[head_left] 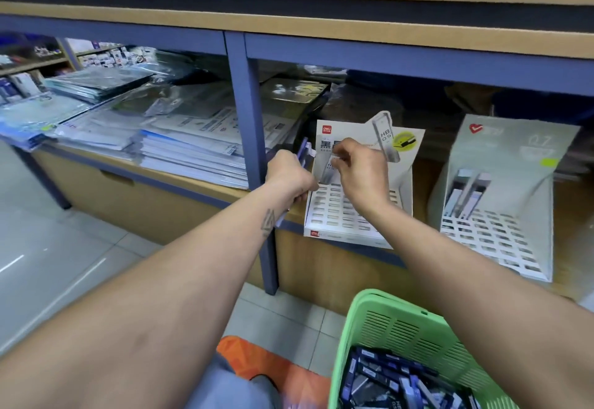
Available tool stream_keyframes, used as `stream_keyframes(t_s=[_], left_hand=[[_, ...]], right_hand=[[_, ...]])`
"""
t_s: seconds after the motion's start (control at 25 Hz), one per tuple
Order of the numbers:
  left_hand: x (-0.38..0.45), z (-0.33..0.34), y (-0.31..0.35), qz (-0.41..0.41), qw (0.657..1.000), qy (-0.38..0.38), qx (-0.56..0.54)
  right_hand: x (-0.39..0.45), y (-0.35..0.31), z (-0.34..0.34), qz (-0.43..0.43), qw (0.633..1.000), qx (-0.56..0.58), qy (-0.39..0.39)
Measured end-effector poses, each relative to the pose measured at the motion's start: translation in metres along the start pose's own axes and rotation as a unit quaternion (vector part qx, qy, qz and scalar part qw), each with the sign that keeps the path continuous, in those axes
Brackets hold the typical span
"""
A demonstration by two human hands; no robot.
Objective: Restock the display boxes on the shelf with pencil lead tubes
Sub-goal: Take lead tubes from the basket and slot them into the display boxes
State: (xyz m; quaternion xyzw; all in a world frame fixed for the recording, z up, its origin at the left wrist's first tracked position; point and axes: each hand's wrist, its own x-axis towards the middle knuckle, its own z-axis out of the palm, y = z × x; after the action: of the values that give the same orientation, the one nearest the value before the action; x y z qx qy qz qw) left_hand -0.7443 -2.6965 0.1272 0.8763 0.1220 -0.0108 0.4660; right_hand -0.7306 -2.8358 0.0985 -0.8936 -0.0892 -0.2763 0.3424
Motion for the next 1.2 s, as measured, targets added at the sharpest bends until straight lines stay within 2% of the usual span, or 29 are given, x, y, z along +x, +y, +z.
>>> stream_keyframes(t_s=[0.44, 0.64, 0.84, 0.96, 1.04, 1.12, 1.2], left_hand=[[0.011, 0.010, -0.009, -0.025, 0.999, -0.006, 0.021], [0.012, 0.011, -0.008, -0.019, 1.000, -0.003, 0.024], [0.006, 0.001, -0.004, -0.015, 0.999, -0.015, 0.039], [-0.005, -0.009, 0.015, 0.024, 0.999, -0.028, -0.013], [-0.023, -0.007, 0.030, 0.038, 0.987, -0.119, -0.097], [-0.043, 0.004, 0.043, 0.040, 0.960, -0.235, -0.149], [-0.057, 0.018, 0.053, 0.049, 0.938, -0.312, -0.145]], right_hand=[[0.029, -0.002, 0.004, -0.008, 0.997, -0.048, -0.060], [0.020, 0.002, 0.009, -0.043, 0.983, -0.159, -0.085], [0.013, -0.003, -0.006, -0.032, 0.981, -0.146, -0.122], [0.004, -0.007, -0.027, -0.006, 0.996, -0.035, -0.083], [-0.003, -0.009, -0.049, 0.080, 0.985, 0.115, -0.099], [-0.012, -0.009, -0.078, 0.168, 0.938, 0.275, -0.131], [-0.020, 0.000, -0.107, 0.226, 0.878, 0.397, -0.141]])
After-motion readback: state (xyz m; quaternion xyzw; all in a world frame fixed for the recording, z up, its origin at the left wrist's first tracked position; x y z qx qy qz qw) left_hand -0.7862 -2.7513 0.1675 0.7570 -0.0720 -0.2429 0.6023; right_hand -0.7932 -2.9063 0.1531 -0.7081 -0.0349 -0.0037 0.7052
